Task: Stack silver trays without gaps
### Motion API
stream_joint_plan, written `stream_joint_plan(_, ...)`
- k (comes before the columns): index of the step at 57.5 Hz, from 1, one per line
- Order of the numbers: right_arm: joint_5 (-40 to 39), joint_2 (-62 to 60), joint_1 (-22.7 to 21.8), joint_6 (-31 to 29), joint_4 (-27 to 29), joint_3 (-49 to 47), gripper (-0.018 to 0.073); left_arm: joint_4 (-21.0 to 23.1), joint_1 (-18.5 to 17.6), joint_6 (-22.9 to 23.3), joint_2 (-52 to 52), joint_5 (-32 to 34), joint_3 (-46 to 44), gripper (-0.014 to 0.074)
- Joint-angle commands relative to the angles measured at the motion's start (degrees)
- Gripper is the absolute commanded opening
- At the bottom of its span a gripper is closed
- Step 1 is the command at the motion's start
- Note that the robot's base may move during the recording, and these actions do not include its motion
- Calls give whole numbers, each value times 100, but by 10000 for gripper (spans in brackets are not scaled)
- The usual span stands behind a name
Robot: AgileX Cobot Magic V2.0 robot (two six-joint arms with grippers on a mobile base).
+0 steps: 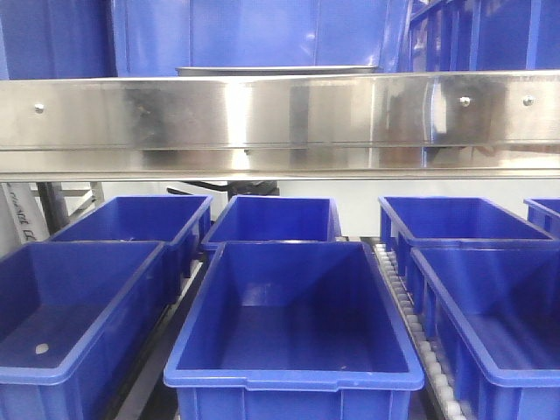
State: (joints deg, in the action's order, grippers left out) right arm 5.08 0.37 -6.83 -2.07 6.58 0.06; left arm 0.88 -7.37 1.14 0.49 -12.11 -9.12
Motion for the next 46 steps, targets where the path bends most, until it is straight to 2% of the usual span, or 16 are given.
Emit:
stream_joint_plan(1,-83,-37,-4,-8,6,-6,-73,-39,-115,-28,-49,419,270,14)
stream_joint_plan(5,-83,-37,-4,-8,6,-6,-73,-169,-198,-14,-49,670,458,14)
stream_joint_plan(11,-83,-37,-4,-8,6,-6,-73,-595,-308,85,-49,936,640,14)
stream_joint_plan(22,-83,-37,-4,-8,6,-6,-73,-560,-335,95,-49,1494,912,14)
stream_joint_plan(25,-83,-37,-4,-8,6,-6,-73,-457,-335,95,-49,1270,912,14)
stream_joint_plan(46,-83,-37,-4,-8,6,-6,-73,-501,-323,95,-49,1020,912,14)
